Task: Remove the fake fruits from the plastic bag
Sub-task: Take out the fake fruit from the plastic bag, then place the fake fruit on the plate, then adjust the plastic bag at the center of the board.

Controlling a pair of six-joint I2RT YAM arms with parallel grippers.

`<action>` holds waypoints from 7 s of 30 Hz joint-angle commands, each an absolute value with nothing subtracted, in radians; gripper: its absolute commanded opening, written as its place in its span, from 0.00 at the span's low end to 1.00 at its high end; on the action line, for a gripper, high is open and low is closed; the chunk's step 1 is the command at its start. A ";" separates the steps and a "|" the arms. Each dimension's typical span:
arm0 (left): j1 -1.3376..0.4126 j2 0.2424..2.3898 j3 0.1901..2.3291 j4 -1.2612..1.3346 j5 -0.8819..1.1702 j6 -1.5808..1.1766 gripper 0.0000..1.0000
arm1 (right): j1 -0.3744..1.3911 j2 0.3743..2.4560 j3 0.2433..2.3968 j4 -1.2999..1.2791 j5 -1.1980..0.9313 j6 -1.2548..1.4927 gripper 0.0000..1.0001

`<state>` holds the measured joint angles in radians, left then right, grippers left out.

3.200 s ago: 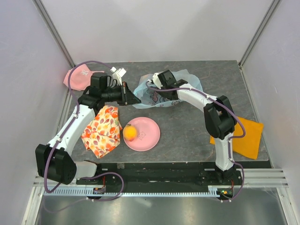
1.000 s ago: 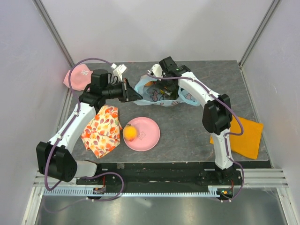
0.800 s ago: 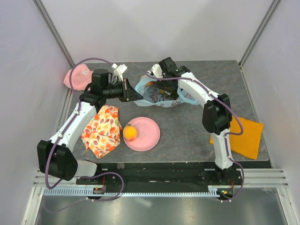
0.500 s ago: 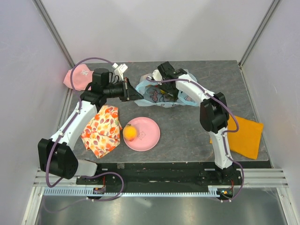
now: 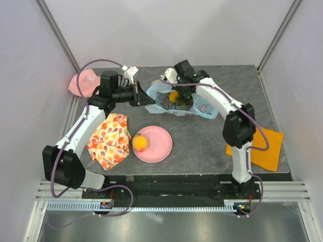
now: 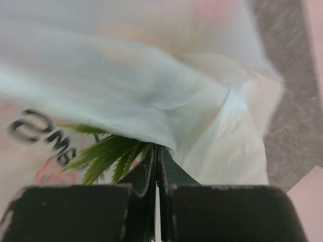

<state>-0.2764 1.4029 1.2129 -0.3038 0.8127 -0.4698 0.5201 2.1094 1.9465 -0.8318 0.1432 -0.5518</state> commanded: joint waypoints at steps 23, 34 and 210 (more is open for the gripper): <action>-0.278 1.506 1.431 -0.341 0.713 -0.296 0.02 | 0.560 1.552 2.002 -1.028 -0.707 -0.345 0.00; -0.276 1.528 1.442 -0.374 0.684 -0.256 0.02 | 0.716 1.450 2.006 -0.870 -0.465 -0.385 0.00; -0.212 1.393 1.203 -0.337 0.882 -0.603 0.02 | 0.425 1.597 1.422 -0.839 0.072 -0.425 0.46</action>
<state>-0.2001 1.4784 1.2861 -0.2310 0.8726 -0.6807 0.4156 1.6260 1.4456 -0.7959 0.0200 -0.3962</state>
